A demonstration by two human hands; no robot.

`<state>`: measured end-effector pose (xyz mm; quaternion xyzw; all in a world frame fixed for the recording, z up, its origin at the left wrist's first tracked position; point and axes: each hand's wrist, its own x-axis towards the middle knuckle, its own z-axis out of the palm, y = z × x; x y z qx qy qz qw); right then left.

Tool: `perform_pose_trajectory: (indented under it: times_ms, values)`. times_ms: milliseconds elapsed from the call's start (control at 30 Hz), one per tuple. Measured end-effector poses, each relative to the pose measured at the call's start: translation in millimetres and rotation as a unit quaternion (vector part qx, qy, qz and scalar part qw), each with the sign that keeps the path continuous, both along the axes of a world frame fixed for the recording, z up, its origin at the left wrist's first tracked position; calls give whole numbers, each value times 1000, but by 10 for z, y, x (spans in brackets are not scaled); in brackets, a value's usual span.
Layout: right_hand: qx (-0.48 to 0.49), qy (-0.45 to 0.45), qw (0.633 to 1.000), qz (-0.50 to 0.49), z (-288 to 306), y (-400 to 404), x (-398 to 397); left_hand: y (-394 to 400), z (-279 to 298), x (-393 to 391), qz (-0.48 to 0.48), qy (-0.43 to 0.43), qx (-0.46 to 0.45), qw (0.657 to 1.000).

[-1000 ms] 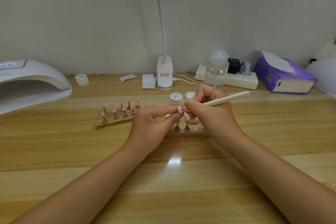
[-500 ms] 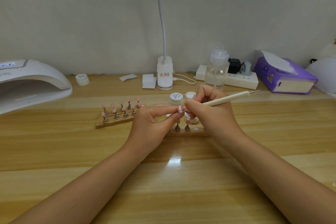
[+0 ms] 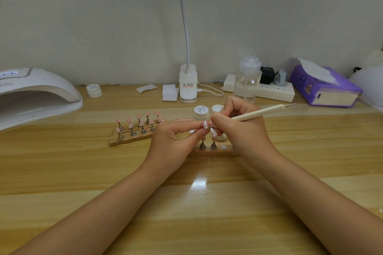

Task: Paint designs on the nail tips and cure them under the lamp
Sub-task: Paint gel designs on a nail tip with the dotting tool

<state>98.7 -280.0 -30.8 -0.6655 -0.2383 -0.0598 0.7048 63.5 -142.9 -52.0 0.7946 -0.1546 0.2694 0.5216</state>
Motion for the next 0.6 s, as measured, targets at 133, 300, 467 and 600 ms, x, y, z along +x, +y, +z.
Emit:
perform_pose_trajectory:
  times_ms: [133,300,467,600]
  values:
    - [4,6,1000,-13,5,-6,-2,-7,1,1,4,5,-2,1000]
    - [49,44,998,-20,62,-32,15,-11,-2,-1,7,12,-9,1000]
    - [89,36,994,-55,159,-65,-8,-24,6,-10,12,11,-15,1000]
    - [45,-6,997,-63,142,-86,-17,-25,20,-21,5,10,-7,1000]
